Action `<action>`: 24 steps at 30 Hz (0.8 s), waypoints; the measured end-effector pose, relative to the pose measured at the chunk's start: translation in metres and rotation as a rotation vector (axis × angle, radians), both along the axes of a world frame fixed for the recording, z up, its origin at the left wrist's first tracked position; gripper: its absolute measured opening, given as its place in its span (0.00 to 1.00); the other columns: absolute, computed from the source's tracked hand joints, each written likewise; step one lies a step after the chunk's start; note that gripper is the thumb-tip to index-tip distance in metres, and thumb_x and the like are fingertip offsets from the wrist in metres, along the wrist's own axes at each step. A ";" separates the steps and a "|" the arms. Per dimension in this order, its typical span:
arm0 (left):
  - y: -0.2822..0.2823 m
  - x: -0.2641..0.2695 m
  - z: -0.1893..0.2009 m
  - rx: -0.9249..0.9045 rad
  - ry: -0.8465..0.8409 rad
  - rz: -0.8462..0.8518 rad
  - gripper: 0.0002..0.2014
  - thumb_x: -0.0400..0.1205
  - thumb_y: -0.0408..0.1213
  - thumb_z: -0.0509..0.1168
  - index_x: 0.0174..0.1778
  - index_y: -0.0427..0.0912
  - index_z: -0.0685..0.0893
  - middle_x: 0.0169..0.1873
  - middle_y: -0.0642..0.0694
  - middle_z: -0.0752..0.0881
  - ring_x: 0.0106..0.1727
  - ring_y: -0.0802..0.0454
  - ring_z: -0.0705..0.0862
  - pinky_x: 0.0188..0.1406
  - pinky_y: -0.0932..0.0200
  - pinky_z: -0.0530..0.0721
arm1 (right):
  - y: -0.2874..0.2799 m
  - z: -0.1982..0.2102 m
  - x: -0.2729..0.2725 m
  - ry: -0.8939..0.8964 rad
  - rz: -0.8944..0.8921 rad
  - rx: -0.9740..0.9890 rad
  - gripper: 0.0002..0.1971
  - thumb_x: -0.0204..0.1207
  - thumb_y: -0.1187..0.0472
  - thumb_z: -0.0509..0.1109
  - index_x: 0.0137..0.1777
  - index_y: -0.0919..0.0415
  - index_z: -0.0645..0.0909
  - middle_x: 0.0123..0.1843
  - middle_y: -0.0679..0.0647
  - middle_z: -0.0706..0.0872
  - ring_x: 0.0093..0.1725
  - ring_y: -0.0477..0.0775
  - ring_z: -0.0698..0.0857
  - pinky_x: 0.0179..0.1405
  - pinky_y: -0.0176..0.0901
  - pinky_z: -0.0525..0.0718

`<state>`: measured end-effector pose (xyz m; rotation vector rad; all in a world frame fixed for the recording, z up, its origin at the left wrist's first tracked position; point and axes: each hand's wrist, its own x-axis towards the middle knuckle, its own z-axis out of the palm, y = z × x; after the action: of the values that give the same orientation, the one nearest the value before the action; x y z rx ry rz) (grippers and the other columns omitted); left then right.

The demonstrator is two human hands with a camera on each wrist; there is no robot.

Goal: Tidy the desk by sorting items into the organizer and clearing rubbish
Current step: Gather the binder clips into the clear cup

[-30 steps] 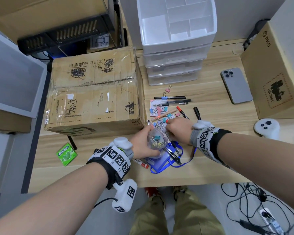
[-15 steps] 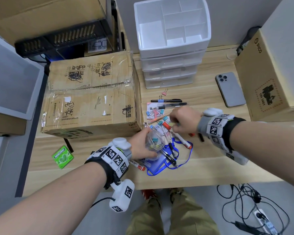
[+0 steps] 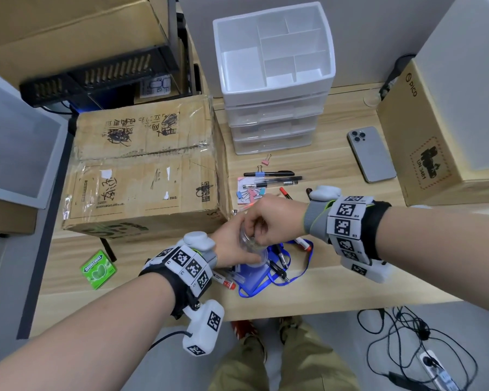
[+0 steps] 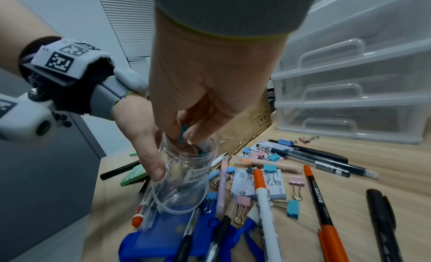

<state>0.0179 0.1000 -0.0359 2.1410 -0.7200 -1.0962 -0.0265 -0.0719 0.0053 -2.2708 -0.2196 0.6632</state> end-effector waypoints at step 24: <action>0.033 -0.003 -0.006 0.098 -0.012 0.006 0.36 0.61 0.44 0.85 0.61 0.50 0.73 0.52 0.56 0.86 0.51 0.59 0.86 0.50 0.61 0.85 | -0.009 -0.091 -0.011 -0.036 -0.103 -0.544 0.05 0.75 0.61 0.67 0.49 0.57 0.83 0.46 0.53 0.87 0.44 0.57 0.85 0.34 0.42 0.78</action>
<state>0.0151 0.1328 -0.0419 2.2318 -0.6776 -1.1372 -0.0375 -0.0806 -0.0861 -2.7903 0.0740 0.6887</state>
